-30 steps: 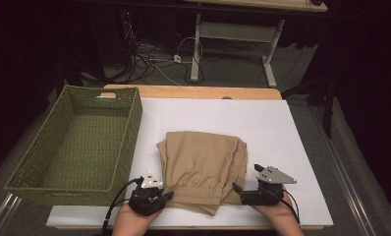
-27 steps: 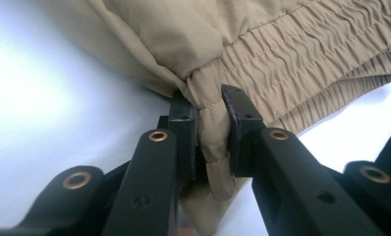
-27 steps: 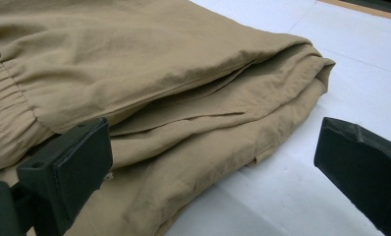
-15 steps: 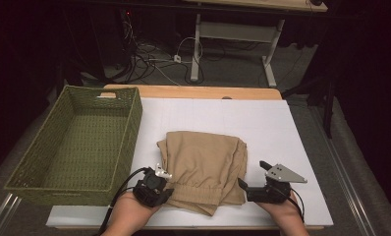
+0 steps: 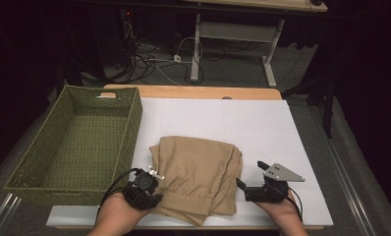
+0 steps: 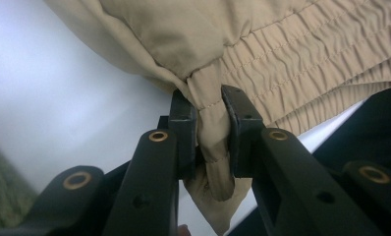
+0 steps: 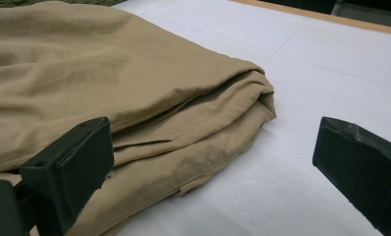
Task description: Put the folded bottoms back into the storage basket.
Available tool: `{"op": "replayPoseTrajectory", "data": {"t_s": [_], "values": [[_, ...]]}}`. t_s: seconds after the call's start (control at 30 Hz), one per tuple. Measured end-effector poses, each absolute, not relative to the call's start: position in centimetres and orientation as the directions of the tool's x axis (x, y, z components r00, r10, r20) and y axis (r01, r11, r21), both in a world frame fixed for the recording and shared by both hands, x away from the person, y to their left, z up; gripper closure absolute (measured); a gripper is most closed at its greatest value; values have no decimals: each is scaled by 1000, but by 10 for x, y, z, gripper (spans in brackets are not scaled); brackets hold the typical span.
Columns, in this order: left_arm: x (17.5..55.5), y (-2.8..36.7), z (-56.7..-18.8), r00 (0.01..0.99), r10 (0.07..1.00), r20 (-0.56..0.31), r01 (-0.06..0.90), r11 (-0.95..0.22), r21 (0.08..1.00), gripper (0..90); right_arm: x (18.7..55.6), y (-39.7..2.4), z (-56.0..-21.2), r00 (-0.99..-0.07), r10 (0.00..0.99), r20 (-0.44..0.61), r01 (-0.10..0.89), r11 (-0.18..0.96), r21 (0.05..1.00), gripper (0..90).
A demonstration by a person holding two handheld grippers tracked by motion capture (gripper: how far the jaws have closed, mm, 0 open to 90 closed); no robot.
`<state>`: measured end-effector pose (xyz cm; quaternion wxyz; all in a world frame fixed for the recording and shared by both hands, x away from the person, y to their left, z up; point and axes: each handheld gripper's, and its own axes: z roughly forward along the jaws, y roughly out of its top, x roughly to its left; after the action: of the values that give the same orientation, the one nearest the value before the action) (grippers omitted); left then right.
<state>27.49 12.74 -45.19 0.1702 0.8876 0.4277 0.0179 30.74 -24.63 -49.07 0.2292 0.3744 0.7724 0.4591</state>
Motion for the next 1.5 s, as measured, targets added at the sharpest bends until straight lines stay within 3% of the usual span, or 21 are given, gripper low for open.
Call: {"op": "replayPoseTrajectory", "data": {"t_s": [0.33, 0.5, 0.87, 1.03, 1.2, 1.23, 1.27, 1.3, 1.5], "values": [[260, 133, -452, 662, 743, -95, 738, -626, 252, 751, 303, -236, -492, -626, 779, -8, 376, 311, 873, 40], [263, 134, -457, 660, 743, -114, 745, -627, 228, 749, 309, -228, -488, -624, 781, 18, 400, 300, 866, 107], [269, 131, -460, 678, 726, -113, 732, -654, 190, 749, 365, -193, -482, -587, 808, 52, 487, 301, 820, 252], [271, 130, -460, 692, 713, -112, 721, -672, 170, 748, 391, -182, -501, -550, 834, 46, 595, 352, 723, 277], [273, 129, -460, 693, 711, -118, 720, -676, 158, 749, 382, -188, -507, -597, 801, 54, 584, 387, 713, 527], [273, 128, -460, 692, 712, -118, 721, -675, 155, 749, 382, -188, -507, -597, 801, 54, 584, 387, 713, 527], [274, 128, -460, 693, 711, -116, 720, -677, 154, 749, 380, -188, -507, -607, 793, 53, 575, 393, 718, 603], [274, 127, -459, 699, 706, -110, 714, -683, 151, 750, 377, -188, -508, -630, 773, 75, 568, 392, 724, 773], [273, 128, -456, 697, 708, -112, 716, -679, 162, 754, 372, -188, -500, -653, 755, 51, 531, 408, 743, 836]]}}
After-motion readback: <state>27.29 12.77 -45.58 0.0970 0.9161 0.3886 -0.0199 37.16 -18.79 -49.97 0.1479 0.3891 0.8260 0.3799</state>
